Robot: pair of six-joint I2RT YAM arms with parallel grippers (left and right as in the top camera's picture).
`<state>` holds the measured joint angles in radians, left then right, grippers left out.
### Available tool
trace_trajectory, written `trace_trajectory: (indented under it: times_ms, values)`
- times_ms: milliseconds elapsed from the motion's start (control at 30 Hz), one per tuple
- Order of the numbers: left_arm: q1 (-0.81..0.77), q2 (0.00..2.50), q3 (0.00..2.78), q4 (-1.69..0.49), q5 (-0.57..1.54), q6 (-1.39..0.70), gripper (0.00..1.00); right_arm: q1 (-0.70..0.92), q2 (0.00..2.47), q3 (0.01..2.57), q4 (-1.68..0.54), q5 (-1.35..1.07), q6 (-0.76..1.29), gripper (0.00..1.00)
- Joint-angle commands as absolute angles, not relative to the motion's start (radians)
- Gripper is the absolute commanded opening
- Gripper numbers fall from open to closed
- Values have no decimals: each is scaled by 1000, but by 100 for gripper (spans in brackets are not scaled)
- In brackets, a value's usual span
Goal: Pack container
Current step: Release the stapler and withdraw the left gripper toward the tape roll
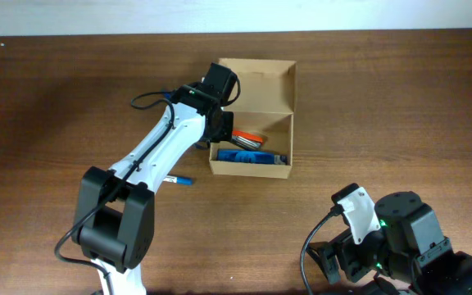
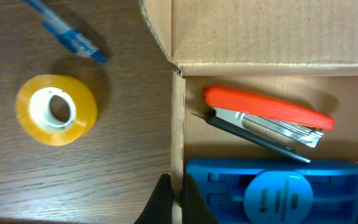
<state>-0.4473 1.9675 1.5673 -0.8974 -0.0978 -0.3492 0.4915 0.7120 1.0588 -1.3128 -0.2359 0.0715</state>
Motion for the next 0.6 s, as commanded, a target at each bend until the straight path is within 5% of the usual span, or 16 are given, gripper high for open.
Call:
trace_trajectory:
  times_ms: [0, 367, 400, 467, 567]
  values:
    - [-434, 1977, 1551, -921, -191, -373, 2, 496, 708, 1072, -1311, -234, 72, 99]
    - [-427, 1948, 1551, -921, -210, -366, 2, 496, 708, 1072, -1311, -234, 72, 99]
    - [-427, 1948, 1551, -921, -209, -366, 5, 496, 708, 1072, -1311, -234, 72, 99]
    - [-427, 1948, 1551, -921, -207, -365, 29, 496, 709, 1072, -1311, -234, 72, 99]
    - [-427, 1939, 1551, -921, -206, -365, 32, 496, 708, 1072, -1311, -234, 72, 99]
